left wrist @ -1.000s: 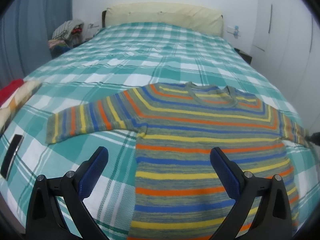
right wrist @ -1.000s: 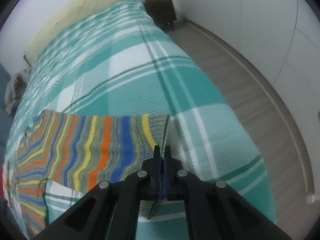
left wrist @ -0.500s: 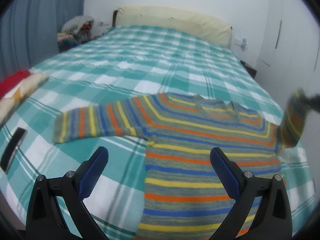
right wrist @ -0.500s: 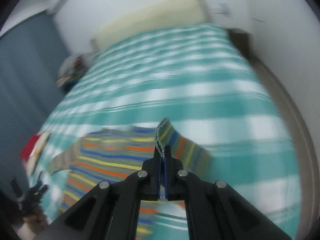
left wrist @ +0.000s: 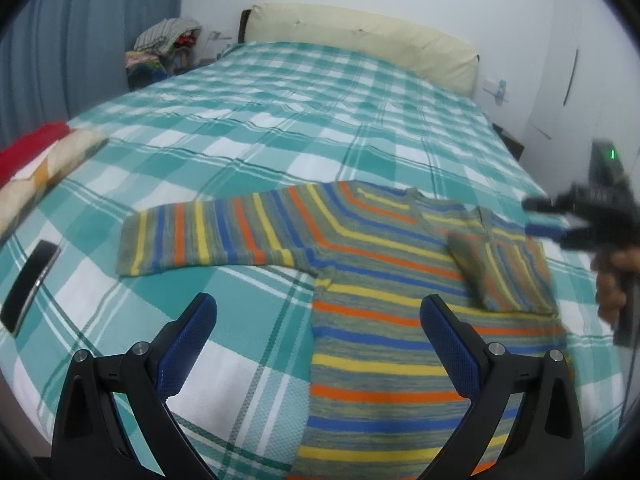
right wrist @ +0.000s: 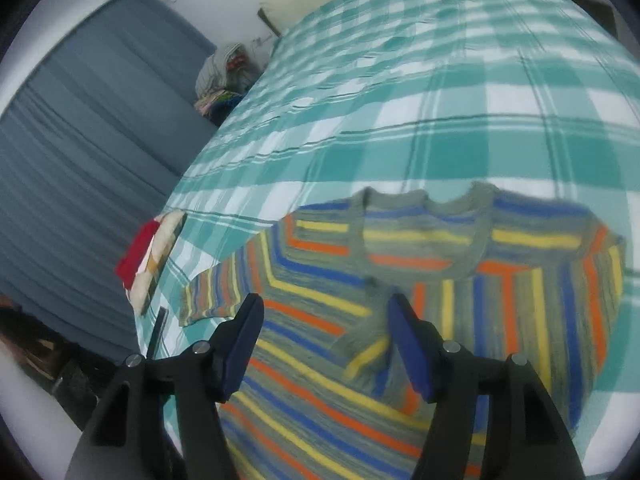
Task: Fold small clothes
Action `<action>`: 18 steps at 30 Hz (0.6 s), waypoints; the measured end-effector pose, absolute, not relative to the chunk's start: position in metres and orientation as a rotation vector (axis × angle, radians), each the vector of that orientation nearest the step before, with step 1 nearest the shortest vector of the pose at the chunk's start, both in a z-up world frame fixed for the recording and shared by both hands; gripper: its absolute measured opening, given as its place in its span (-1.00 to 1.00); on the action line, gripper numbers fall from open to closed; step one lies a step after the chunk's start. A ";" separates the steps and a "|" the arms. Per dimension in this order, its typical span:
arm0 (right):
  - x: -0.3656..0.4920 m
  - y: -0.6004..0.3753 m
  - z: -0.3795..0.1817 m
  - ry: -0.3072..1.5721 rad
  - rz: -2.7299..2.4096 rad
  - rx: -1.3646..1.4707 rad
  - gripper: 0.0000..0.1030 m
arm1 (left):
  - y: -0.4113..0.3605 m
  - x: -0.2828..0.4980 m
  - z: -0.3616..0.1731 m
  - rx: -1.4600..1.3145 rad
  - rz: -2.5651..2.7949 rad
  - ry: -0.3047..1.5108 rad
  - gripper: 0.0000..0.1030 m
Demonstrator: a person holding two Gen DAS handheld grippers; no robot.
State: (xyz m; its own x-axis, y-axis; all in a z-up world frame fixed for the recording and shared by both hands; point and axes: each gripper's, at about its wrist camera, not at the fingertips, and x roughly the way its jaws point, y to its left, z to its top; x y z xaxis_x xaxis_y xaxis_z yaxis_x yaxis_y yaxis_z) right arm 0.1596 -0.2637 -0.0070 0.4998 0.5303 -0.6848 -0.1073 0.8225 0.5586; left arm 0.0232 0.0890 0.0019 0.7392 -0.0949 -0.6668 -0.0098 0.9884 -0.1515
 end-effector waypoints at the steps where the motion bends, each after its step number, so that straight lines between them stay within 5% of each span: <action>1: 0.158 -0.269 -0.013 0.995 0.387 0.492 0.26 | 0.089 0.023 0.001 -0.152 -0.048 0.744 0.98; 8: 0.112 -0.342 -0.079 1.166 0.107 0.391 0.25 | 0.080 0.023 -0.003 -0.133 -0.070 0.770 0.98; 18: -0.001 -0.316 -0.042 1.079 0.265 0.306 0.21 | 0.048 0.015 -0.023 -0.011 -0.120 0.835 0.98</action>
